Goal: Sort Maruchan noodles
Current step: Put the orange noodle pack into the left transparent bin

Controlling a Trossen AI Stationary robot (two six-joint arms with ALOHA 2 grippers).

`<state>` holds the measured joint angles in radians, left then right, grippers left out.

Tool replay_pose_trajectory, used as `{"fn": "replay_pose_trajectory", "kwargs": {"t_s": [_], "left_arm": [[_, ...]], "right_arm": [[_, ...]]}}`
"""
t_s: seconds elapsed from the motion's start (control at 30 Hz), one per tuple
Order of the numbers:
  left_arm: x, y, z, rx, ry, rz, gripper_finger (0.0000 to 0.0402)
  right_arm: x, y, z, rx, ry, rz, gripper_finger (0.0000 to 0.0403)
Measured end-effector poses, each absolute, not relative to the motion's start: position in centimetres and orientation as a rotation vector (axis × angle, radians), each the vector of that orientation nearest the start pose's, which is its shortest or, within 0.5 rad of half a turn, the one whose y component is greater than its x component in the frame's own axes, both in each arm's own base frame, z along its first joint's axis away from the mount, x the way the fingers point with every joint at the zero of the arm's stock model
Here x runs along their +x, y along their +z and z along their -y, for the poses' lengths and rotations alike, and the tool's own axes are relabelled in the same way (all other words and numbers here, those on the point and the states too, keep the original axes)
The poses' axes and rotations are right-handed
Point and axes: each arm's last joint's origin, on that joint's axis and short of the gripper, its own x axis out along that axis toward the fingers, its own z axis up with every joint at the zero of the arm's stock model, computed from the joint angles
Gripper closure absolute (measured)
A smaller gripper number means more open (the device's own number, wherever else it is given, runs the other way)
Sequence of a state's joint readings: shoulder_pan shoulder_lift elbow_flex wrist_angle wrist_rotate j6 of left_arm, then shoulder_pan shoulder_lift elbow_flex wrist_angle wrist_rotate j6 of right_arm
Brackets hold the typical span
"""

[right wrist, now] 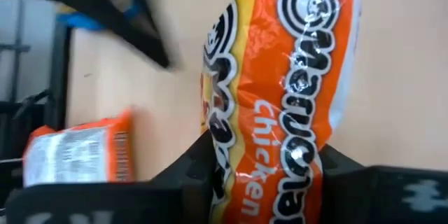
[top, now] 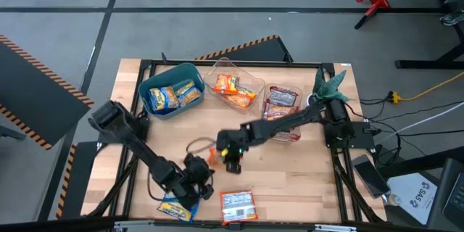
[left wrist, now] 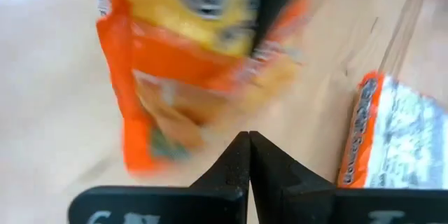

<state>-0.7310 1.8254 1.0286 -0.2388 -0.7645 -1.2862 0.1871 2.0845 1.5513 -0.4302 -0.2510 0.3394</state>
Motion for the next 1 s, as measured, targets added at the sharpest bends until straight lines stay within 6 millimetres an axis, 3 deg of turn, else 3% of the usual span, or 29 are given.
{"fn": "replay_pose_trajectory", "kwargs": {"t_s": [0.13,0.3,0.43,0.53,0.7,0.83,1.0], "left_arm": [[25.7,18.8,20.2,-0.488,0.502,-0.528,0.0402],[23.8,23.6,18.1,-0.479,0.55,-0.375,0.0402],[22.8,26.1,17.0,-0.435,0.566,-0.279,0.0402],[22.6,27.0,16.4,-0.414,0.587,-0.24,0.0402],[22.8,27.2,15.9,-0.418,0.6,-0.237,0.0401],[22.9,27.2,15.7,-0.421,0.606,-0.236,0.0401],[23.0,27.2,15.7,-0.407,0.605,-0.241,0.0401]], "right_arm": [[43.2,20.7,-5.2,0.344,0.165,-1.002,0.031],[41.8,25.2,1.0,0.38,0.031,-0.882,0.031],[40.1,29.0,6.1,0.387,-0.197,-0.746,0.031],[38.9,30.5,9.3,0.412,-0.374,-0.679,0.031],[37.4,29.4,12.3,0.633,-0.656,-0.704,0.031],[37.6,27.3,12.7,0.783,-0.852,-0.667,0.0307],[38.0,25.9,12.8,1.036,-0.914,-0.483,0.0283]]}}
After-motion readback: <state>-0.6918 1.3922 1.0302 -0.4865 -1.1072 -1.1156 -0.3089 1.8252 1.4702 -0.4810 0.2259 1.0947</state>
